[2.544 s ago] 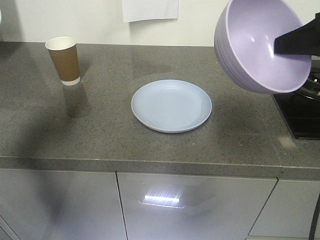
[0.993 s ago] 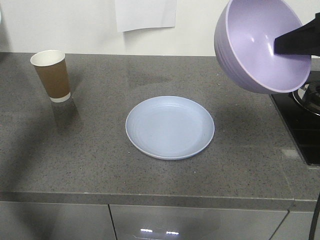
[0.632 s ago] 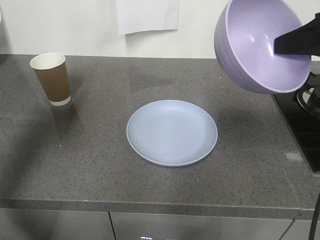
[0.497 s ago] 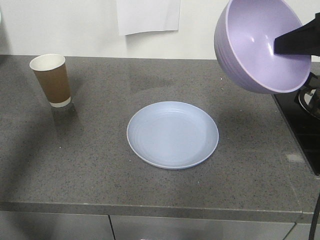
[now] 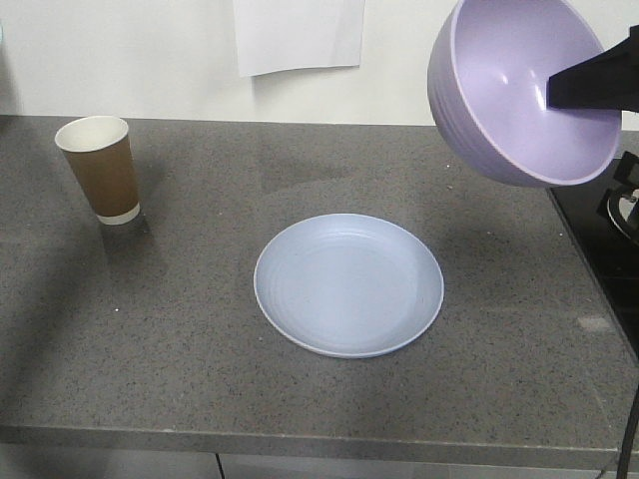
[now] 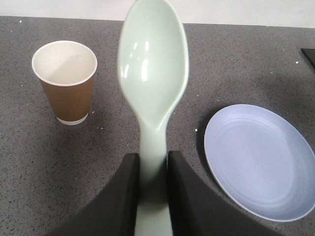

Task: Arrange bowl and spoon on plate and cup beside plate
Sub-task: 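Approach and stop the base in front of the pale blue plate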

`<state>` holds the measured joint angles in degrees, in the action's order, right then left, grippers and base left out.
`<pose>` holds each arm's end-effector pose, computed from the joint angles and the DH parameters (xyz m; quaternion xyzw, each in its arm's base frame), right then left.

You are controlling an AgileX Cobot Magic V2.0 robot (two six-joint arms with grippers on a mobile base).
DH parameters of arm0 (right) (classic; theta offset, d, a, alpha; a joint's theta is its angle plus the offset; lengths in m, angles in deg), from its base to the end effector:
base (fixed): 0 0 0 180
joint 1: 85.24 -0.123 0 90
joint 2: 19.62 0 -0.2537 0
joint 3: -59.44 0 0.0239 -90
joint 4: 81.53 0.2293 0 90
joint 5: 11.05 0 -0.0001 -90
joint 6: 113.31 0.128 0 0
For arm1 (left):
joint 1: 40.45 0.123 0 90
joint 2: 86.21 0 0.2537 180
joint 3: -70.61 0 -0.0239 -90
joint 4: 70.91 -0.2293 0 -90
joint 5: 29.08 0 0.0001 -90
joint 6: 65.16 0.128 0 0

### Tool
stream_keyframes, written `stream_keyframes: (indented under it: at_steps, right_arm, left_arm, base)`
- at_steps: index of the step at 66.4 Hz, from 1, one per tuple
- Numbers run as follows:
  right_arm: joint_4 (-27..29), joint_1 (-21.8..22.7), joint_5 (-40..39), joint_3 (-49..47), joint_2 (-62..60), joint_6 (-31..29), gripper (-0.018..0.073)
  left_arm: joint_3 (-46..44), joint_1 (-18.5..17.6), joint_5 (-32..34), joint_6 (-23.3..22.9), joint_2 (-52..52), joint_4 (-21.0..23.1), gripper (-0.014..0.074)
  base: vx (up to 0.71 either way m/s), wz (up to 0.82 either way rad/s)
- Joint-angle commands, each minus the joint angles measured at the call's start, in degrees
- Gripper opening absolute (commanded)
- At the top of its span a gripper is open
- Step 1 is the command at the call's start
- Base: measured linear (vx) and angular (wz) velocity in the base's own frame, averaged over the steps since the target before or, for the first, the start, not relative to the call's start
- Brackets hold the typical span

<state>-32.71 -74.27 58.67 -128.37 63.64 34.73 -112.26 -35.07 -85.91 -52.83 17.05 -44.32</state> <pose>0.2615 0.0414 0.3903 -0.1380 0.8581 0.2844 0.4047 0.2527 -0.0244 0.3839 0.0196 0.8850 -0.1622 0.4361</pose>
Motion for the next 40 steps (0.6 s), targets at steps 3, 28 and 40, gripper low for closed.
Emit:
stream_keyframes:
  at_steps: [3, 28, 40]
  right_arm:
    - [3.28, 0.17, -1.68, -1.62, -1.44, -0.61, -0.0006]
    - [3.28, 0.17, -1.68, -1.62, -1.44, -0.61, -0.0006]
    - [3.28, 0.17, -1.68, -1.62, -1.44, -0.61, -0.0006]
  left_arm:
    - [-1.53, -0.05, 3.12, -0.01, 1.31, 2.11, -0.0008]
    - [-1.53, -0.05, 3.12, -0.01, 1.31, 2.11, -0.0008]
    - [-1.53, -0.05, 3.12, -0.01, 1.31, 2.11, -0.0008]
  base:
    - [0.04, 0.0]
    - [0.04, 0.0]
    - [0.03, 0.0]
